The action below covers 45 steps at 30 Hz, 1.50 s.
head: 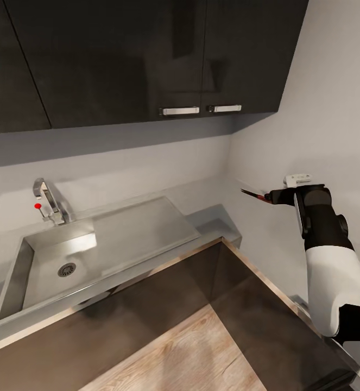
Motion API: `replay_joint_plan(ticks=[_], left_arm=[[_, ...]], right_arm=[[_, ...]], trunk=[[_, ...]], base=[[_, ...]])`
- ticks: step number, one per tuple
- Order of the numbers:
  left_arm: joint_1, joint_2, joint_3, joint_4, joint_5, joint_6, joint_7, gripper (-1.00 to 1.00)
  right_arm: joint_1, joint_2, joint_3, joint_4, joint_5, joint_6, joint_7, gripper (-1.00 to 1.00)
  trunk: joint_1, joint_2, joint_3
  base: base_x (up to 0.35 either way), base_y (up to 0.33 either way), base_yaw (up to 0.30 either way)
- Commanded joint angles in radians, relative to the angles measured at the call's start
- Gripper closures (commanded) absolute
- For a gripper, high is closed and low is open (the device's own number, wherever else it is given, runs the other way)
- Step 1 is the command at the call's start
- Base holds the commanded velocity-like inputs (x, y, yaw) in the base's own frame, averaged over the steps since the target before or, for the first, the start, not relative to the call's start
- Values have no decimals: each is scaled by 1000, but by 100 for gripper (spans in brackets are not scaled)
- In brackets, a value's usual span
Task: In the kitchen, take the Vidalia onion out of the sink, dice it on the chopping board with the paring knife, put the diced onion into the bowl on the countertop, then place both the paring knife and the chopping board into the sink.
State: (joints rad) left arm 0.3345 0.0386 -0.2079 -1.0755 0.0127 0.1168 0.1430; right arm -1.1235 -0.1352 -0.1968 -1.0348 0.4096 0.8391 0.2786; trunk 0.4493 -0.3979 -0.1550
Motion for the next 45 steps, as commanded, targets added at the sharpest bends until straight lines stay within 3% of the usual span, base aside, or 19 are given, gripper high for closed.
replay_joint_plan(ticks=[1, 19, 33, 45], left_arm=[[0, 1, -3, 5, 2, 14, 8, -100], [0, -9, -1, 87, 4, 27, 8, -100], [0, -9, -2, 92, 4, 27, 8, -100], [0, -9, -2, 113, 4, 27, 7, -100]], right_arm=[[-1, 0, -1, -1, 11, 3, 10, -100], [-1, 0, -1, 2, 11, 3, 8, -100], [-1, 0, -1, 2, 11, 3, 8, -100], [-1, 0, -1, 12, 9, 5, 10, -100]], trunk=[[1, -2, -2], [1, -2, -2], [1, -2, -2], [1, -2, 10]], base=[[0, 0, 0], [7, 1, 0], [194, 91, -2], [88, 43, -169]])
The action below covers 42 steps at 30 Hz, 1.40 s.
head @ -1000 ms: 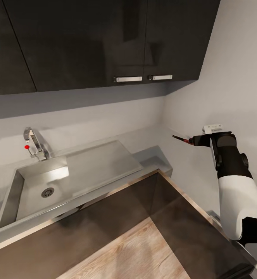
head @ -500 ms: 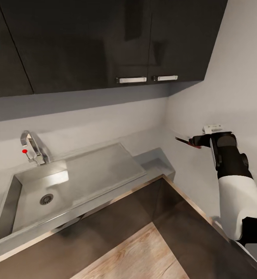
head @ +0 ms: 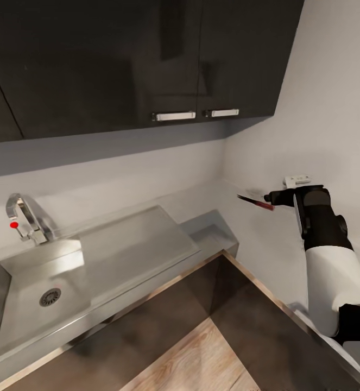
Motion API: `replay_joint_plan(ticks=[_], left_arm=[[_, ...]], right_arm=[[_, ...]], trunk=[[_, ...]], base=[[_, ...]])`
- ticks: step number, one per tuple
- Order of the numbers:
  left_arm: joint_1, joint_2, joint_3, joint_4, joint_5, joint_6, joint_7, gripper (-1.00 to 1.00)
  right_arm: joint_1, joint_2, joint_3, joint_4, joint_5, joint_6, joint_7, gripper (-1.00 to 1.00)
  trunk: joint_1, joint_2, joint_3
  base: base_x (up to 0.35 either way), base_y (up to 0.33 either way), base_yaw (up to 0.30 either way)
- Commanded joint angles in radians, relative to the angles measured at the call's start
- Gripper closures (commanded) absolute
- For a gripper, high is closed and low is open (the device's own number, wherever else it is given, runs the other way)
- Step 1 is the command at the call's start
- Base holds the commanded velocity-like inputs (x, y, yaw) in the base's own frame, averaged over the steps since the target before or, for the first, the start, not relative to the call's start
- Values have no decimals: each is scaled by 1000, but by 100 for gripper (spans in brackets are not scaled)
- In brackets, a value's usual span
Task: In the kitchen, take the Vidalia onion out of the sink, dice it on the chopping board with the paring knife, put the diced onion into the bowl on the countertop, then place both the paring knife and the chopping board into the sink.
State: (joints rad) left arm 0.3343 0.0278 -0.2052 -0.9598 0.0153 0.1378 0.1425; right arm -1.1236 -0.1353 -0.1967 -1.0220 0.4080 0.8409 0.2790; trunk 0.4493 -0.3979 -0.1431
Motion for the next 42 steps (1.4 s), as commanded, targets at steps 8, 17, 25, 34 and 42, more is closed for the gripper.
replay_joint_plan(ticks=[8, 17, 25, 34, 42], left_arm=[[0, 1, -4, -1, 2, 6, 8, -100], [0, 1, -7, -2, -1, 6, 7, -100], [0, 1, -6, -1, 0, 6, 8, -100], [0, -4, -5, 26, -1, 6, 8, -100], [0, -12, -5, 34, -1, 5, 7, -100]], right_arm=[[-1, 0, -1, 6, 11, 3, 11, -100], [-1, 5, -1, 6, 11, 3, 9, -100], [-1, 13, -1, 6, 11, 3, 9, -100], [-1, 14, -1, 6, 11, 3, 9, -100], [-1, 16, -1, 6, 11, 2, 9, -100]], trunk=[[1, -2, 7], [1, -2, 9], [1, -2, 9], [1, -2, 9], [1, -2, 9]], base=[[1, 0, -195], [91, 67, -32], [259, 109, -1], [241, -163, 0], [68, -141, 0]])
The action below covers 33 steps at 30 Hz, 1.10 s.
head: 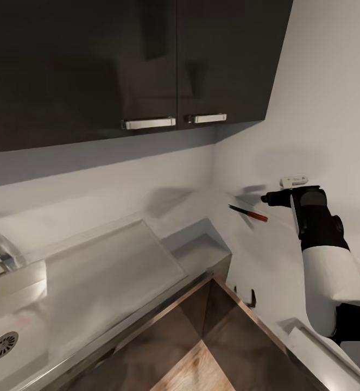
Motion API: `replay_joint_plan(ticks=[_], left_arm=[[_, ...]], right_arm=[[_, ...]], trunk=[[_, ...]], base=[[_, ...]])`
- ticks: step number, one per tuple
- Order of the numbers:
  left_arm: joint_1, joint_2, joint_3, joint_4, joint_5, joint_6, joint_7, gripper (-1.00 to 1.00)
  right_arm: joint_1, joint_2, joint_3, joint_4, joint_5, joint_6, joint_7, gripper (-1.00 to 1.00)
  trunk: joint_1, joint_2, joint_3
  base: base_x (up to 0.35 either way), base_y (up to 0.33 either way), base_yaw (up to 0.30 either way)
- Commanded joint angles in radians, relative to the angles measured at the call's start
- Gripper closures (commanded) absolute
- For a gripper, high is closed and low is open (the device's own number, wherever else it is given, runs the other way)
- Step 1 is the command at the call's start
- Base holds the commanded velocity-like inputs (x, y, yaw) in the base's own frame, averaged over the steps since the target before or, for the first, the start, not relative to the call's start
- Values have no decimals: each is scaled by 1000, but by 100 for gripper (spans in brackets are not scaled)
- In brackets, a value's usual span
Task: In the kitchen, take the Vidalia onion out of the sink, dice it on the chopping board with the paring knife, put the diced onion into the bowl on the countertop, then place both the paring knife and the chopping board into the sink.
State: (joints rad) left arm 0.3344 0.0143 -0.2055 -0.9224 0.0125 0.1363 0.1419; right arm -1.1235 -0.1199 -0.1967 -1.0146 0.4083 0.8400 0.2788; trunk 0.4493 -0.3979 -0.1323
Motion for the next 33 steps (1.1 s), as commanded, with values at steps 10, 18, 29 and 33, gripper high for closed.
replay_joint_plan(ticks=[10, 18, 29, 33], left_arm=[[0, 1, -5, -3, 1, 7, 8, -100], [0, 1, -6, -4, 0, 6, 7, -100], [0, 1, -5, -6, 0, 7, 7, -100], [0, 1, -6, -5, 0, 7, 7, -100]], right_arm=[[-1, 0, -1, -1, 9, 1, 14, -100], [-1, 0, -1, -1, 9, 2, 13, -100], [-1, 0, -1, 1, 9, 2, 13, -100], [0, 0, -1, 1, 9, 2, 13, -100]], trunk=[[1, -2, -2], [1, -2, -2], [1, -2, -2], [1, -2, -2]], base=[[2, -5, 0], [29, 0, 0], [233, 15, 0], [281, 127, 0]])
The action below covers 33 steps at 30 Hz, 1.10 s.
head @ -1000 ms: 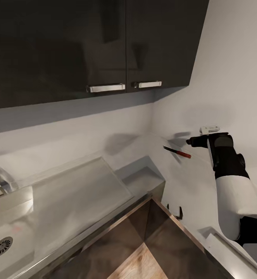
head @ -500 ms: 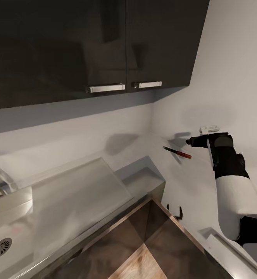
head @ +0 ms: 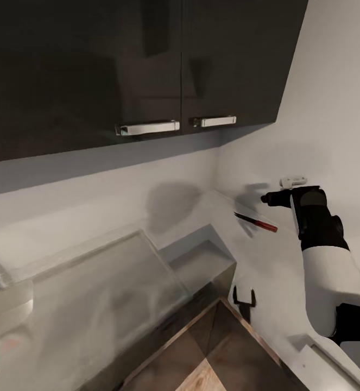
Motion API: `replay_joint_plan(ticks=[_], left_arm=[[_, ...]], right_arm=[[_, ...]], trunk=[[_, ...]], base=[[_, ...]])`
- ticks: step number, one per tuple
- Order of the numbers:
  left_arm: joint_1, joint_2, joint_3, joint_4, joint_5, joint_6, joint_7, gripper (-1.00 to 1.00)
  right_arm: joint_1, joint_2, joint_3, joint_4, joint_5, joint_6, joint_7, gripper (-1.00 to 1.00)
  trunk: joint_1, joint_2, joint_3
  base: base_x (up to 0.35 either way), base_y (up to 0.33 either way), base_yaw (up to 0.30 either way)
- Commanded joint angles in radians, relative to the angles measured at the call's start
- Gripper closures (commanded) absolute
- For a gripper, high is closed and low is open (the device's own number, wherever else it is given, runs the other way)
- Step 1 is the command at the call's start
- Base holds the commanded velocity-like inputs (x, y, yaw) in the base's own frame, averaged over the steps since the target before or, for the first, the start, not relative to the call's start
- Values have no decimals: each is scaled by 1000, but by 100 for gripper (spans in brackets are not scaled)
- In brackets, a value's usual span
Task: In the kitchen, take the Vidalia onion out of the sink, dice it on the chopping board with the paring knife, put the diced onion into the bowl on the countertop, then place both the paring knife and the chopping board into the sink.
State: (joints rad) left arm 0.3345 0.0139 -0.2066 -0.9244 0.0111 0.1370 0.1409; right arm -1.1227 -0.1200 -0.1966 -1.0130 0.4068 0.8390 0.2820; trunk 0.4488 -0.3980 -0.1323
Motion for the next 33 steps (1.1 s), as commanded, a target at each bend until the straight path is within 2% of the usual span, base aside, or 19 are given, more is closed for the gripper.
replay_joint_plan(ticks=[1, 10, 33], left_arm=[[0, 1, -5, -2, 1, 6, 8, -100], [0, 1, -5, -2, 1, 6, 8, -100], [0, 1, -5, 0, 1, 6, 8, -100]], right_arm=[[-1, 0, -1, -1, 10, 3, 9, -100], [-1, 0, -1, -1, 10, 3, 9, -100], [1, 8, 0, 21, 10, 2, 9, -100]], trunk=[[1, -2, -2], [1, -2, -2], [1, -2, -2]], base=[[282, 152, 0], [174, 53, 0], [5, -46, 0]])
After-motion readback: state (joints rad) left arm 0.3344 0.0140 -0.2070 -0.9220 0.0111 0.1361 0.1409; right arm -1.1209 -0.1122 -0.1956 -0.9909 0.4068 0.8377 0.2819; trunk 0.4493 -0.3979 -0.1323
